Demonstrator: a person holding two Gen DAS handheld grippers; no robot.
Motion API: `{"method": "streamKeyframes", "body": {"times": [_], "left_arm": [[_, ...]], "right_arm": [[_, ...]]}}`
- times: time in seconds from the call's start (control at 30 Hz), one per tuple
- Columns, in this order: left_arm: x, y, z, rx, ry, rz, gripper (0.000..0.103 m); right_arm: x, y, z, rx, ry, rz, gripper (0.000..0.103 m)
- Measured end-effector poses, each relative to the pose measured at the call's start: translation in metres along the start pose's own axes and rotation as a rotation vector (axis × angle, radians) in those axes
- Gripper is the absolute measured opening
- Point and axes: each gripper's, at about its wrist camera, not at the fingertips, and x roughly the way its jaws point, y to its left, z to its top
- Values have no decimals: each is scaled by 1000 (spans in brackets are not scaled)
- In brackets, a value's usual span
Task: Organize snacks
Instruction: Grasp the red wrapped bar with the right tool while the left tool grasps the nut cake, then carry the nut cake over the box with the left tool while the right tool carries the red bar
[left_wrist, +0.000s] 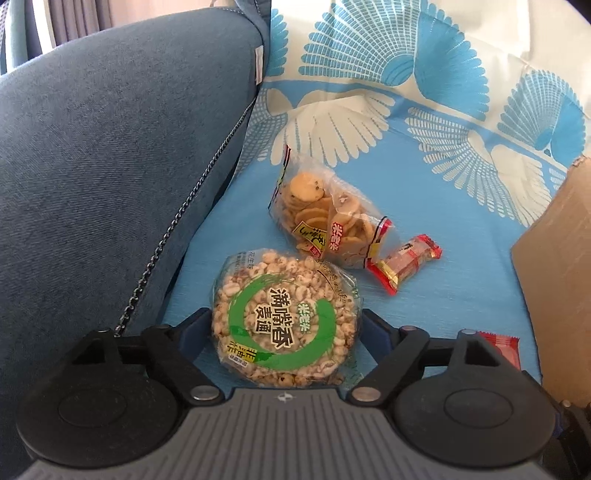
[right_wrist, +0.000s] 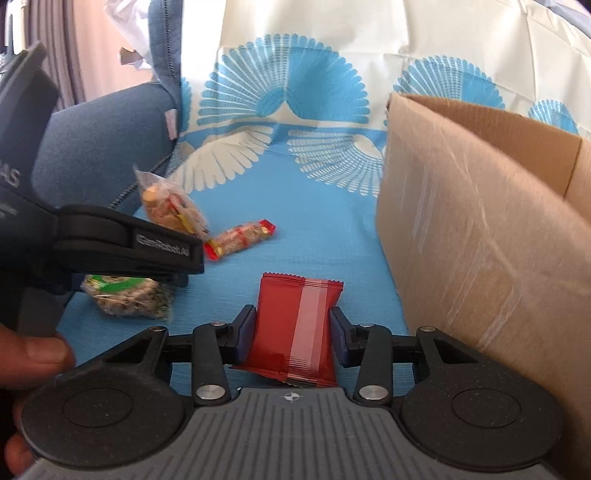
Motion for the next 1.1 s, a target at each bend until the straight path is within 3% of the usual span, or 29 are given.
{"method": "streamKeyframes", "body": {"times": [0.33, 0.5, 0.77, 1.1], "left_arm": [[-40, 19, -10, -16, 19, -36, 85], [-84, 31, -14, -116, -75, -114, 85], [-154, 31, -30, -113, -229, -239, 85], [-226, 13, -64, -27, -389, -375, 85]], "right_arm": [[-52, 12, -8, -87, 11, 72, 44], [-91, 9, -6, -88, -26, 92, 44], [-176, -22, 13, -58, -174, 106, 44], [-262, -122, 59, -23, -399, 51, 44]]}}
